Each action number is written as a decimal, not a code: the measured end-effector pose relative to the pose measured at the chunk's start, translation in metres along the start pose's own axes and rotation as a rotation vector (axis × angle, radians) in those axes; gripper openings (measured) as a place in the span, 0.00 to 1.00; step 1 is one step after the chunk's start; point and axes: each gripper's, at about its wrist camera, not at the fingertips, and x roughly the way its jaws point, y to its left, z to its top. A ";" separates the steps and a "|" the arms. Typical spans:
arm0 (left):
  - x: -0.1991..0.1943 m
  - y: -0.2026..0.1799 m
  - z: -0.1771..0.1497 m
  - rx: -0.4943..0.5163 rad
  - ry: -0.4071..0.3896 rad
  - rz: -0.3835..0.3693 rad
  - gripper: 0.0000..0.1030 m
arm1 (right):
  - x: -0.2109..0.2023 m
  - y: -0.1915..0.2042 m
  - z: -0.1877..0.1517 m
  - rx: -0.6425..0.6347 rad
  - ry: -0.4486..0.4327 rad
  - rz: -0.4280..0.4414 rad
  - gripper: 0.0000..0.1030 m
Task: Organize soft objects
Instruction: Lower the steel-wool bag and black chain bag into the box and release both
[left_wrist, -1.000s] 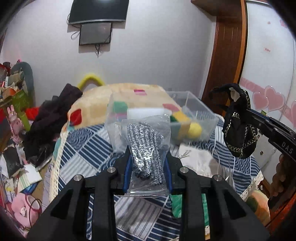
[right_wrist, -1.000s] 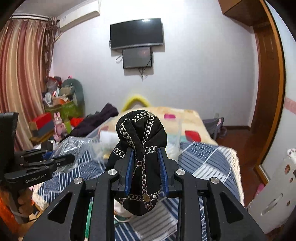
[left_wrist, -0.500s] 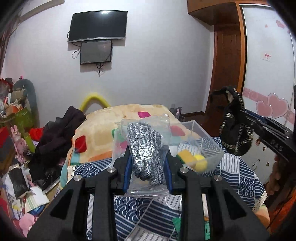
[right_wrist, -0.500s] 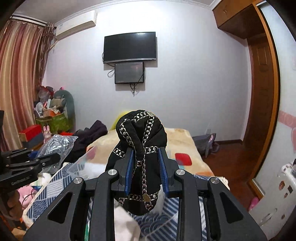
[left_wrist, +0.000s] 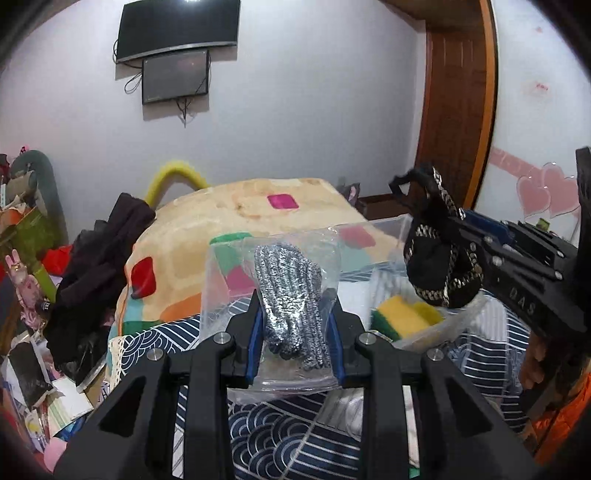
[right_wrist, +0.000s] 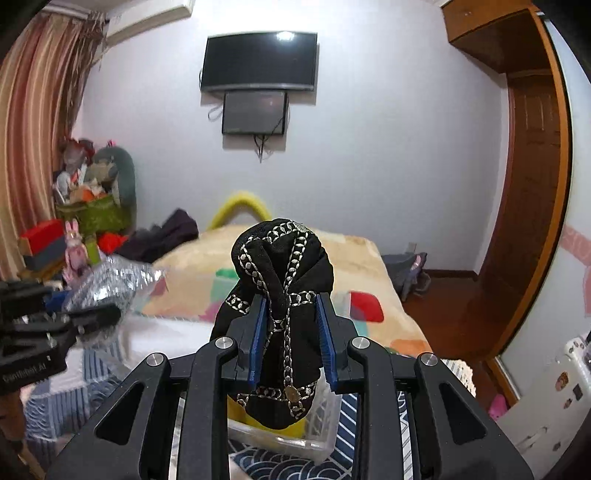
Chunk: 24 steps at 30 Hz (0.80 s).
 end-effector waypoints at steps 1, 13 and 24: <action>0.005 0.001 0.000 -0.002 0.006 0.001 0.29 | 0.004 0.000 -0.001 -0.004 0.015 0.000 0.23; 0.037 -0.003 -0.006 -0.017 0.088 -0.029 0.30 | 0.022 -0.003 -0.006 -0.019 0.123 0.018 0.29; 0.003 -0.014 -0.001 0.019 0.000 0.001 0.54 | 0.003 -0.002 0.004 -0.049 0.077 -0.037 0.55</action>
